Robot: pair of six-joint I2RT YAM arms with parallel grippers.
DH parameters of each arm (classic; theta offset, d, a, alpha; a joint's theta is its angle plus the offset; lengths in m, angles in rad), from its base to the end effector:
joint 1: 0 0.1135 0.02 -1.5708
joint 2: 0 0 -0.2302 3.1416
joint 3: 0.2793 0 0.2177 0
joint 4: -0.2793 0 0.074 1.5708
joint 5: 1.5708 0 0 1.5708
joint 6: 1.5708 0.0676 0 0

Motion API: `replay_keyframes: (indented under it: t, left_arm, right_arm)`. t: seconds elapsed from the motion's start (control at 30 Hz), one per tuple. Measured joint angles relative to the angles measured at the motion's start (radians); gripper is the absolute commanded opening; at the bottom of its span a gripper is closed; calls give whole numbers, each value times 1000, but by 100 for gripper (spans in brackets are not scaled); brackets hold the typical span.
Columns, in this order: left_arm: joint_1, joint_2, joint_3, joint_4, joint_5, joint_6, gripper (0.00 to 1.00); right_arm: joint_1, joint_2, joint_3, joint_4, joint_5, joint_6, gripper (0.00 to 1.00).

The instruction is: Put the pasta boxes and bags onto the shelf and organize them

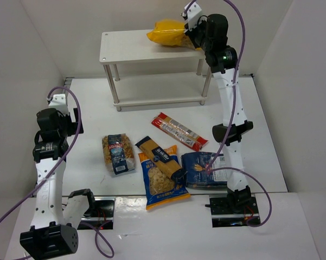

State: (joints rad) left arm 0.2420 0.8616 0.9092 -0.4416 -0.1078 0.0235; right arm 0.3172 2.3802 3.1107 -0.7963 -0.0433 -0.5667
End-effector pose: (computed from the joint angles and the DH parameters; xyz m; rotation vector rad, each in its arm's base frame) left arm 0.1989 0.0566 0.3039 -0.2855 1.9521 0.2796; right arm 0.4206 0.1412 0.4473 -0.7308 1.4668 -0.1557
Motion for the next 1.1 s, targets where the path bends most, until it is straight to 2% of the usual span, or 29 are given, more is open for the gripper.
replay_keyframes:
  t: [0.47,0.53,0.67,0.7,0.77,0.8,0.9,0.93,1.03,1.1]
  left_arm:
    - [0,0,0,0,2,0,100]
    - [0,0,0,0,2,0,100]
    - [0,0,0,0,8,0,100]
    - [0,0,0,0,9,0,100]
    - [0,0,0,0,11,2,100]
    - [0,0,0,0,13,2,100]
    - [0,0,0,0,17,3,100]
    - [0,0,0,0,18,3,100]
    - [0,0,0,0,19,3,100]
    - [0,0,0,0,22,3,100]
  right_arm:
    - [-15,21,16,2,-24,31,3]
    - [-19,27,23,0,-32,32,8]
    - [-30,33,28,-11,-60,35,27]
    - [-34,33,29,-18,-70,38,34]
    - [-42,34,29,-42,-87,45,41]
    - [-46,36,29,-50,-96,45,48]
    - [-58,43,30,-68,-121,48,61]
    - [-62,47,30,-72,-134,45,70]
    - [-72,51,30,-92,-161,41,80]
    - [-75,50,31,-107,-183,37,83]
